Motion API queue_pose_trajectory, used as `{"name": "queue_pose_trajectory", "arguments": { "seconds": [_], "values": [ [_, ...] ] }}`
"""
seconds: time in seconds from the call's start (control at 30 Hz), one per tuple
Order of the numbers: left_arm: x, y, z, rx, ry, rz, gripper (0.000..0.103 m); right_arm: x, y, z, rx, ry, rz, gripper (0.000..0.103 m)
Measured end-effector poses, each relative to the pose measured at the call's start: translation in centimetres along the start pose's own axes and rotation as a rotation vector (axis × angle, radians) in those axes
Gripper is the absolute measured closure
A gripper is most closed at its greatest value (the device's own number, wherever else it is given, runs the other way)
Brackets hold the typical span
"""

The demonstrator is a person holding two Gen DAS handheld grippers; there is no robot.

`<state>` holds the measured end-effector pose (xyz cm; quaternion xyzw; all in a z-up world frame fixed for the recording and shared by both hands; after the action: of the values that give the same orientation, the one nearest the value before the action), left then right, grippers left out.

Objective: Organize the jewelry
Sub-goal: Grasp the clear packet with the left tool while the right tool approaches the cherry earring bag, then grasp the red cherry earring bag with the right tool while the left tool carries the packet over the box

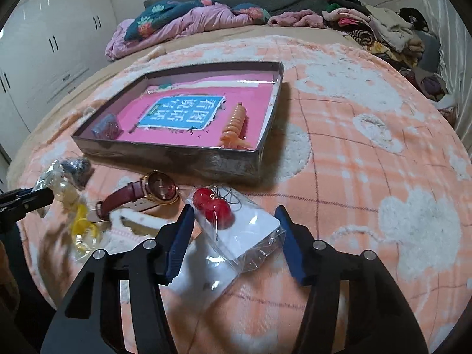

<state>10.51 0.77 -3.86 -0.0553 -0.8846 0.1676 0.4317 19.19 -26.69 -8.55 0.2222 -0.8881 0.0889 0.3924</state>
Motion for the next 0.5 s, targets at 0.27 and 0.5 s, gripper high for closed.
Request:
{"name": "queue_pose_trajectory", "arguments": {
  "seconds": [0.27,0.5],
  "values": [
    [2.6,0.6,-1.0,0.026,-0.062,0.005,0.083,4.7,-1.2,1.3,-0.051,-0.088,0.018,0.048],
    [3.9,1.4,-2.7,0.048,-0.111,-0.006,0.083,7.6,-1.8,0.3,-0.071,-0.167,0.037,0.048]
  ]
}}
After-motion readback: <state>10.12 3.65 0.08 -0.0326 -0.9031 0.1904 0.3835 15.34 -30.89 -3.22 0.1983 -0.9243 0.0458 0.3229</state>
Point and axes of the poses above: each gripper's, at about its wrist camera, not at the fingertips, and x roughly against the way its jaws point, y to its left, z to its underside, the point moved 1 cm from there along -x, roughly the way its jaws point, and after that the axes turned 9 degrees about x, right-handed, at the moved point
